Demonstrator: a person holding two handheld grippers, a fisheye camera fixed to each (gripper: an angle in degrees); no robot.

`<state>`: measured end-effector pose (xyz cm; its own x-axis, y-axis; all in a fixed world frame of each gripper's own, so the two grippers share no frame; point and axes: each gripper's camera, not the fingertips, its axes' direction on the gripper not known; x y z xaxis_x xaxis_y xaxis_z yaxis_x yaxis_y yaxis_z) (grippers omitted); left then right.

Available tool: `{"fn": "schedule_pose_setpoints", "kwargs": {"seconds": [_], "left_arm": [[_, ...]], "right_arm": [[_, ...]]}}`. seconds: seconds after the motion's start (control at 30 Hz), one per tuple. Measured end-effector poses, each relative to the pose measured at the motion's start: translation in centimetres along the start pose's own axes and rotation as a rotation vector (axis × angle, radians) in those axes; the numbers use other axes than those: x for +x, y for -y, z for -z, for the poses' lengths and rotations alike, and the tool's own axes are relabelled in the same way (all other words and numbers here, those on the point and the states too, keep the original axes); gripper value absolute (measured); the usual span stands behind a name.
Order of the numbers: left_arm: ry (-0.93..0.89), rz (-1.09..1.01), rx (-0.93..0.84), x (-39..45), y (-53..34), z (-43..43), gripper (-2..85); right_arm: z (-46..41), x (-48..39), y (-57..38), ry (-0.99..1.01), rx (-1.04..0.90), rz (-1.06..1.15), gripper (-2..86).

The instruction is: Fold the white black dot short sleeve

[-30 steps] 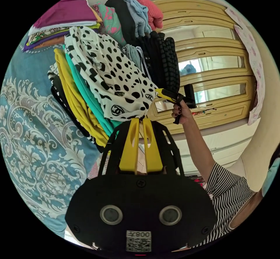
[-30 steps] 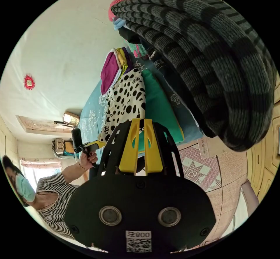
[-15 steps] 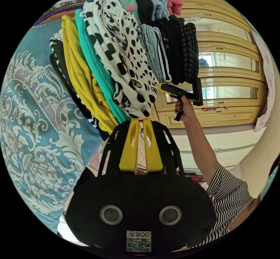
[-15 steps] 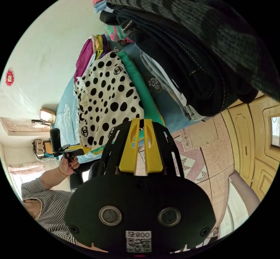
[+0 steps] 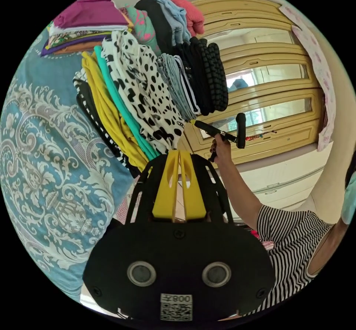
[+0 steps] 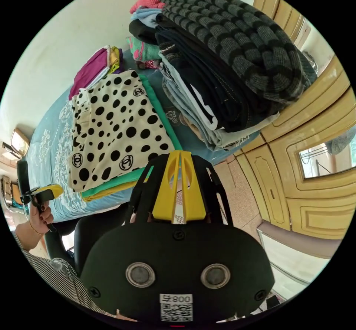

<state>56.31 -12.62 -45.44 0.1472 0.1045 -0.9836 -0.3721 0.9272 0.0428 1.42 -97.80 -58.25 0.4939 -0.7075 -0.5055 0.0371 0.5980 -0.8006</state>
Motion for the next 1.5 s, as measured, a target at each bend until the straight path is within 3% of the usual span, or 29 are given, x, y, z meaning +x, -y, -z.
{"fn": "schedule_pose_setpoints", "kwargs": {"seconds": [0.13,0.27,0.53,0.67,0.83,1.1,1.27,1.5], "left_arm": [[0.165,-0.121,-0.081,3.1,3.1,-2.1,0.2],[0.317,-0.100,-0.251,2.2,3.3,-5.9,0.1],[0.315,-0.164,-0.143,3.6,0.4,-3.5,0.1],[0.364,-0.161,-0.229,1.5,-1.4,-4.4,0.1],[0.292,-0.139,-0.133,-0.1,-4.3,-1.2,0.2],[0.188,-0.165,0.027,-6.2,-11.6,7.6,1.5],[0.135,-0.060,0.058,-13.4,-17.9,11.2,2.4],[0.109,0.015,0.051,-20.6,-27.4,14.1,2.2]], "right_arm": [[0.8,-6.0,-0.6,0.040,0.082,0.105,0.1],[-4.3,-11.0,0.0,-0.031,-0.068,0.183,0.1],[-4.0,-15.1,-0.7,-0.079,0.000,0.155,0.1],[-1.2,-17.5,-2.0,-0.051,0.159,0.113,0.1],[-5.6,-19.5,-1.5,0.039,0.031,0.087,0.2],[-0.1,-21.6,-2.3,0.166,0.337,-0.067,1.4],[-0.3,-32.6,3.9,0.370,0.377,0.137,5.6],[-4.7,-52.0,15.8,0.372,0.300,0.389,6.4]]}}
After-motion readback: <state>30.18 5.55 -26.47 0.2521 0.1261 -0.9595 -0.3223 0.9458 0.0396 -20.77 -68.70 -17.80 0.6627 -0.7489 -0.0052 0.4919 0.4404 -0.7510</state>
